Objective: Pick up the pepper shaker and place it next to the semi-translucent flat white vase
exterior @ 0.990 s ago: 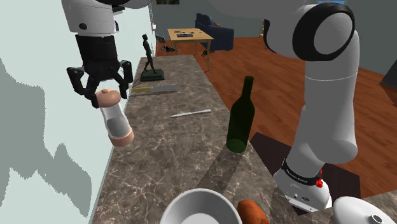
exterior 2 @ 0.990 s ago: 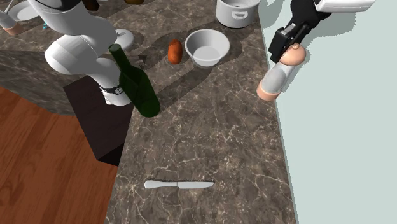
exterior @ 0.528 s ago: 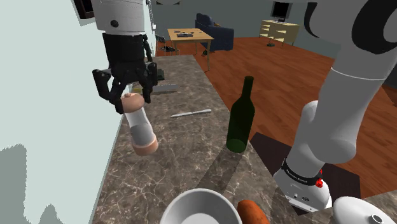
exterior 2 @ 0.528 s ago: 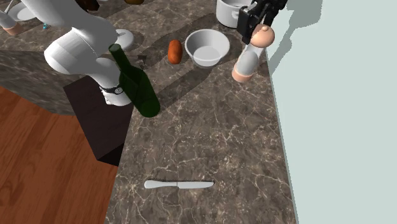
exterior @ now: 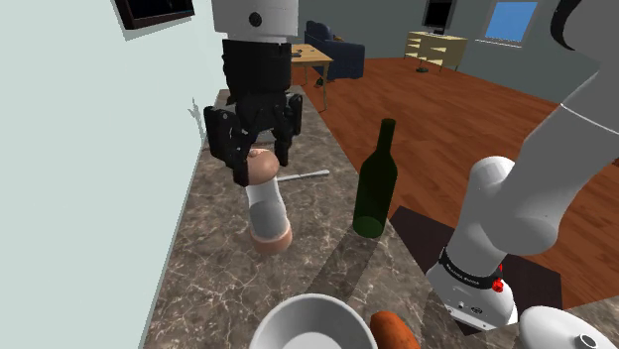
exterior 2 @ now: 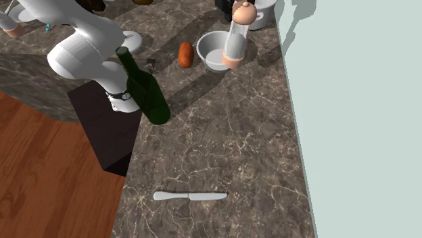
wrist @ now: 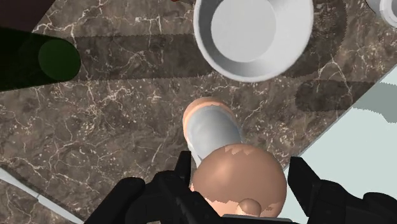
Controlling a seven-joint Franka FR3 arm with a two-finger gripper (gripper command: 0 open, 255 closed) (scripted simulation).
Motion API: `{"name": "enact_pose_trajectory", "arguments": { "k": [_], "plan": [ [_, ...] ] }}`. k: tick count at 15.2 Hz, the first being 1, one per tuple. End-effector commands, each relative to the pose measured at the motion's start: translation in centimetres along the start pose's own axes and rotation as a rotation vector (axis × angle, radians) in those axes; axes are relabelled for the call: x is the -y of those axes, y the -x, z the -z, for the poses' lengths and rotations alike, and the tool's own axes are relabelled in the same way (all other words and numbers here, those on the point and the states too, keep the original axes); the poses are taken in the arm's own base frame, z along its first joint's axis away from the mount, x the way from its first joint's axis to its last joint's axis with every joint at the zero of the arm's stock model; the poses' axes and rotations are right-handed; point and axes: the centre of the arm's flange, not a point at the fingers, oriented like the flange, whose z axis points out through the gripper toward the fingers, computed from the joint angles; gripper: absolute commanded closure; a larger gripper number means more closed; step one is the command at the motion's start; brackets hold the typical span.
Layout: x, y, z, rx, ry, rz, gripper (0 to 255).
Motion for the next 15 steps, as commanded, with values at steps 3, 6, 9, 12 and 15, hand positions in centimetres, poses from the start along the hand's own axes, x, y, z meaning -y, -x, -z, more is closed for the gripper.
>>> {"name": "enact_pose_trajectory", "arguments": {
  "k": [3, 6, 9, 12, 15],
  "plan": [
    [-1.0, 5.2, 0.6, 0.000, -0.001, 0.000, 255],
    [-1.7, 9.0, 1.1, 0.000, -0.001, 0.000, 255],
    [-2.4, 12.9, 1.7, 0.000, -0.001, 0.000, 255],
    [-3.1, 16.8, 2.3, 0.000, -0.001, 0.000, 255],
    [-3.8, 20.6, 2.8, 0.000, -0.001, 0.000, 255]
  ]
}}
